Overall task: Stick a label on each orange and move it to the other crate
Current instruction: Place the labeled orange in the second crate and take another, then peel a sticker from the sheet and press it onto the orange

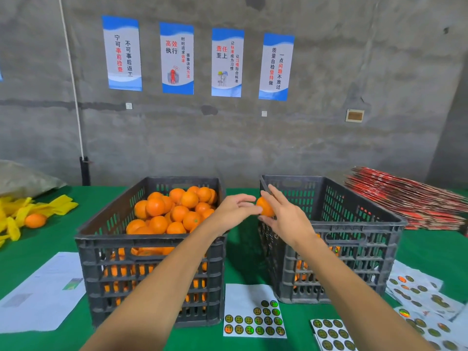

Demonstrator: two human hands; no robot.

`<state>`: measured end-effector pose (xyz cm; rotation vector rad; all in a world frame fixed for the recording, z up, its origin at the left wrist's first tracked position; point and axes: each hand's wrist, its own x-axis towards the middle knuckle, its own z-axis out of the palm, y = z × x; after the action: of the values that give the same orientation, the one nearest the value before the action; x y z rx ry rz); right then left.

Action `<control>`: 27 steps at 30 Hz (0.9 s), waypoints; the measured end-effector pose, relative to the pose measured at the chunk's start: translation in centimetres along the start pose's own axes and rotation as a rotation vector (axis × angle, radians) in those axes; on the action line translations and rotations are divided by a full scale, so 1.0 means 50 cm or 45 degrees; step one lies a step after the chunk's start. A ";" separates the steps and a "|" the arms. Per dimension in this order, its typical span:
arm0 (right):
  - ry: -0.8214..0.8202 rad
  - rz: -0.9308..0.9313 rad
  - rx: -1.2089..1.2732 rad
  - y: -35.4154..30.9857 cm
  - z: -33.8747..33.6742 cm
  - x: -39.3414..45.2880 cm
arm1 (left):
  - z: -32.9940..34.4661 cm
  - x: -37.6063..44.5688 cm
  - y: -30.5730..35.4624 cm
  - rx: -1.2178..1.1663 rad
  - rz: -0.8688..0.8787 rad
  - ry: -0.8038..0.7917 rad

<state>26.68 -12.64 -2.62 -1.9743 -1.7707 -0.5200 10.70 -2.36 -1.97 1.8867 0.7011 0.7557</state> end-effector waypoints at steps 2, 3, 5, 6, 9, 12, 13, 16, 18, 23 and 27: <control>0.020 -0.005 -0.058 0.016 -0.001 -0.007 | -0.005 0.011 -0.004 -0.066 0.009 0.076; 0.034 -0.006 -0.080 0.023 0.000 -0.010 | -0.008 0.016 -0.007 -0.084 0.016 0.127; 0.067 0.026 -0.084 0.039 -0.002 -0.012 | -0.023 0.029 -0.017 -0.066 0.026 0.262; 0.081 0.054 -0.068 0.048 -0.005 -0.011 | -0.035 0.032 -0.024 -0.010 0.026 0.342; 0.119 0.204 0.052 0.072 -0.012 -0.006 | -0.100 0.041 -0.064 0.531 -0.025 0.445; 0.116 0.503 0.243 0.097 -0.013 0.004 | -0.179 0.041 -0.108 1.054 -0.231 0.277; 0.096 0.601 0.309 0.103 -0.013 0.009 | -0.201 0.045 -0.121 1.121 -0.290 0.224; 0.010 0.713 0.366 0.111 -0.017 0.025 | -0.244 0.050 -0.150 1.177 -0.418 0.082; 0.001 0.758 0.356 0.115 -0.015 0.034 | -0.258 0.059 -0.166 1.186 -0.494 0.002; 0.054 0.780 0.246 0.111 0.001 0.038 | -0.278 0.094 -0.187 1.265 -0.619 -0.172; 0.145 0.705 0.254 0.105 0.006 0.031 | -0.268 0.127 -0.184 1.419 -0.572 -0.238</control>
<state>32.09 -11.66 -2.42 -2.1183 -1.0877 -0.2500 3.39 13.32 -4.29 2.5448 1.5531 -0.1934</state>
